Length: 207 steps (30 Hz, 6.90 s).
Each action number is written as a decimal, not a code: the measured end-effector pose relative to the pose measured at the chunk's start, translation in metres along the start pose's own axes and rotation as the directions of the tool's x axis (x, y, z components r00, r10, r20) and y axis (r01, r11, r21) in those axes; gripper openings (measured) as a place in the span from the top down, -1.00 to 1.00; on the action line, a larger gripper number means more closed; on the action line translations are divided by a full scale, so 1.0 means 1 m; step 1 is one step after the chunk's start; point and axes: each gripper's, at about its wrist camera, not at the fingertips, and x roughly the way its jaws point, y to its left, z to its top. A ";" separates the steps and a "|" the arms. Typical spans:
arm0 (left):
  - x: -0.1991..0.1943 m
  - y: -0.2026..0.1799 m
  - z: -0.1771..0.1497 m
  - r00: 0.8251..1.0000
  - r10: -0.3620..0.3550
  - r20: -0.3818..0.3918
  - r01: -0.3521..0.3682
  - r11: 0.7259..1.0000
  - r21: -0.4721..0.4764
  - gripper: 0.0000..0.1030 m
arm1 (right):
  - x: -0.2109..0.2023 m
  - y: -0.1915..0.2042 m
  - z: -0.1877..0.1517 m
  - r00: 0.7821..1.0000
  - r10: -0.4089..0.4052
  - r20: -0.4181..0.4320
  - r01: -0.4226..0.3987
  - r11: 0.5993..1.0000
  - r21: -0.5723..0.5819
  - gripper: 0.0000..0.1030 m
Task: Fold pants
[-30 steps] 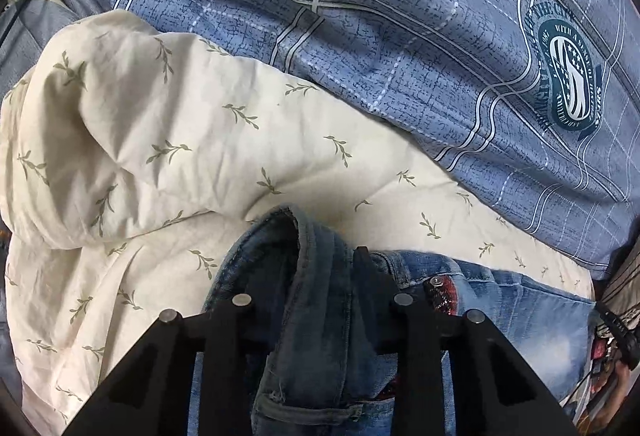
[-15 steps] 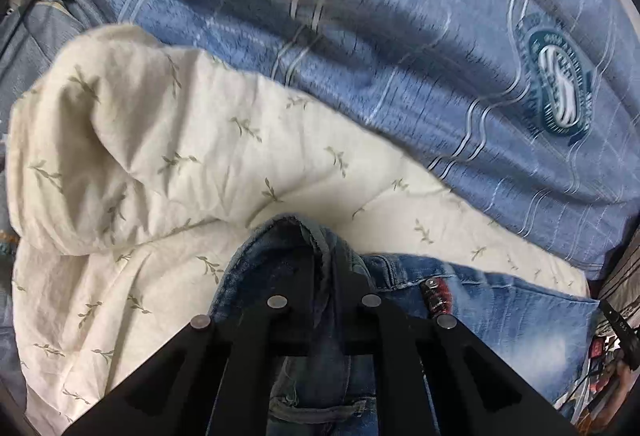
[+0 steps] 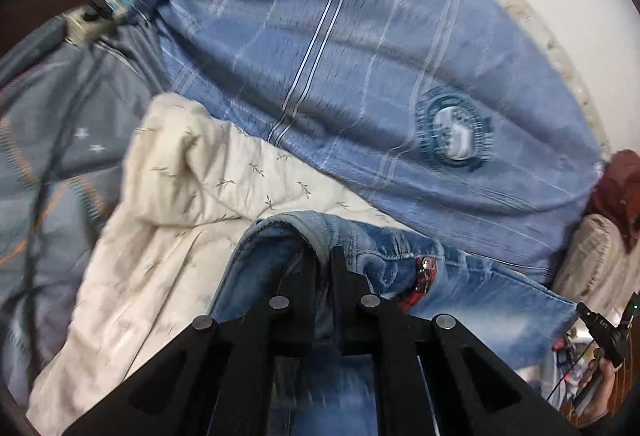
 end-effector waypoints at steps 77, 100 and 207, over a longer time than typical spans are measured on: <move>-0.062 0.068 -0.201 0.973 0.011 -0.230 -0.115 0.890 -0.442 -0.34 | -0.071 0.046 -0.214 0.932 0.297 -0.207 -0.249 0.941 0.230 -0.34; -0.120 0.053 -0.196 0.959 0.245 -0.143 -0.272 0.936 -0.223 -0.03 | -0.044 0.077 -0.214 0.922 0.212 -0.324 -0.191 0.977 0.095 -0.32; -0.020 -0.017 -0.208 0.945 0.322 -0.058 -0.298 0.920 0.255 -0.76 | 0.007 -0.050 -0.172 0.941 0.329 -0.080 -0.248 0.829 0.501 -0.32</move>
